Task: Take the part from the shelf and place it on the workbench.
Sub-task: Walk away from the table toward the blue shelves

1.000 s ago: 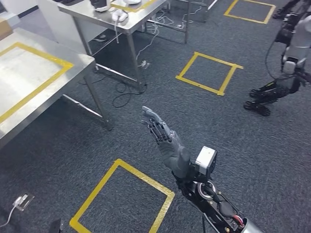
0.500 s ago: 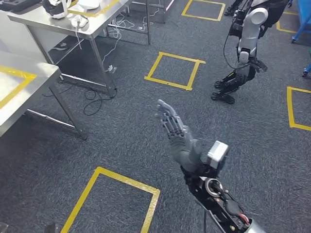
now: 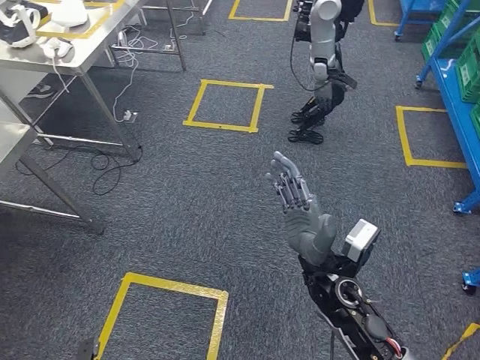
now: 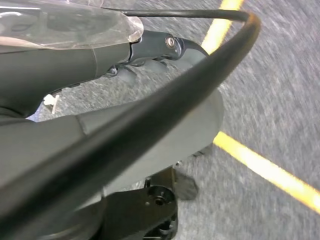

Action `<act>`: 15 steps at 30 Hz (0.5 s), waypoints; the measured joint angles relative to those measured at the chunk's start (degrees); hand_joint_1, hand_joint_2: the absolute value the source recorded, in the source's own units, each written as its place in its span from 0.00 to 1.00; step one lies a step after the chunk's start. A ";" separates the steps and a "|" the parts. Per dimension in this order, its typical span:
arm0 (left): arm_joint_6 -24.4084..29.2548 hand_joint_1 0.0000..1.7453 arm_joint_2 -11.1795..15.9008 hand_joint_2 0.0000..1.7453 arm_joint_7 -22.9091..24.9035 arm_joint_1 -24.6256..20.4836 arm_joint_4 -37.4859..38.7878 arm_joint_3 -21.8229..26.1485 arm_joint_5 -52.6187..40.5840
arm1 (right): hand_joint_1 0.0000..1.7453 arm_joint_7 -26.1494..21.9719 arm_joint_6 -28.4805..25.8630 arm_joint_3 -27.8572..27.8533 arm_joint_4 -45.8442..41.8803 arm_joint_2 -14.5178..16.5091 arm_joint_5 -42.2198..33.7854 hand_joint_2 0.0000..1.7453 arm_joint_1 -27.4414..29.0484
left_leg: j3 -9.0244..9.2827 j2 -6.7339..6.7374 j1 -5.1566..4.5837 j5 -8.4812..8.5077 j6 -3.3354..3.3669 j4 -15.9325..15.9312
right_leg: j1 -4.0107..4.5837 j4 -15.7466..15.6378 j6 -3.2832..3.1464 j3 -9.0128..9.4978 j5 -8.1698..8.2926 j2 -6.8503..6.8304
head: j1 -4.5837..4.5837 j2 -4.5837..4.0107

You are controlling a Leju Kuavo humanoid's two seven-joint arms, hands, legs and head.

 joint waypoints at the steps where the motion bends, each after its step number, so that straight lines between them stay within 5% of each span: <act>1: -0.02 0.00 -0.02 0.00 -0.01 0.06 0.00 0.00 -0.01 | 0.00 0.01 -0.02 -0.11 -0.09 -0.02 0.02 0.00 0.10 | -2.08 -1.31 -0.04 -1.92 0.07 4.18 | 0.07 -0.02 -0.22 -0.08 0.08 0.59 | -0.44 0.00; 3: -0.04 0.00 -0.04 0.00 -0.01 0.25 0.00 0.01 0.02 | 0.00 0.04 -0.05 -0.37 -0.14 -0.03 0.07 0.00 0.53 | -5.69 -2.39 -0.19 -3.79 0.29 10.81 | 0.33 -0.01 -0.52 -0.15 0.18 2.00 | -1.14 0.00; 4: -0.04 0.00 -0.04 0.00 0.00 0.34 0.00 0.01 0.02 | 0.00 0.05 -0.08 -0.56 -0.15 -0.05 0.07 0.00 0.71 | -6.21 -2.60 -0.28 -3.04 0.51 11.19 | 0.47 -0.01 -0.59 -0.15 0.22 2.82 | -1.37 0.00; 6: -0.04 0.00 0.01 0.00 0.00 0.40 0.00 0.03 0.03 | 0.00 0.06 -0.14 -0.91 -0.26 -0.08 0.09 0.00 0.86 | -4.09 -3.42 -0.45 1.02 1.19 5.55 | 0.64 -0.01 -0.65 -0.08 0.29 4.42 | -1.66 0.00; 8: -0.05 0.00 0.13 0.00 -0.01 0.36 0.01 0.07 0.03 | 0.00 0.08 -0.33 -1.22 -0.41 -0.11 0.12 0.00 0.90 | -0.73 -5.77 -0.53 4.26 1.83 -2.30 | 0.76 0.07 -0.55 -0.18 0.33 5.75 | -1.87 0.00; 10: -0.06 0.00 0.19 0.00 -0.02 0.23 0.02 0.11 0.07 | 0.00 0.13 -0.63 -1.75 -0.49 -0.18 0.12 0.00 1.11 | 0.78 -6.96 -0.59 4.90 1.95 -5.74 | 0.74 0.12 -0.17 -0.49 0.47 6.90 | -1.88 0.00; 11: -0.08 0.00 0.16 0.00 -0.02 0.13 0.02 0.12 0.08 | 0.00 0.15 -0.84 -2.14 -0.53 -0.26 0.07 0.00 1.33 | 0.98 -6.47 -0.56 4.90 1.90 -6.15 | 0.66 0.08 0.11 -0.68 0.57 7.51 | -1.86 0.00; 13: -0.11 0.00 0.10 0.00 -0.01 0.02 0.02 0.20 0.11 | 0.00 0.17 -1.25 -3.07 -0.69 -0.57 -0.11 0.00 1.91 | 1.29 -5.21 -0.38 5.15 2.22 -6.68 | 0.65 0.76 0.69 -1.29 0.03 6.73 | -1.66 0.00; 15: -0.13 0.00 0.08 0.00 0.00 0.15 0.02 0.33 0.16 | 0.00 0.18 -1.49 -3.93 -0.86 -0.87 -0.25 0.00 2.30 | 1.61 -3.72 -0.22 5.29 2.65 -7.21 | 0.70 5.39 1.30 -3.47 -2.88 3.59 | -0.97 0.00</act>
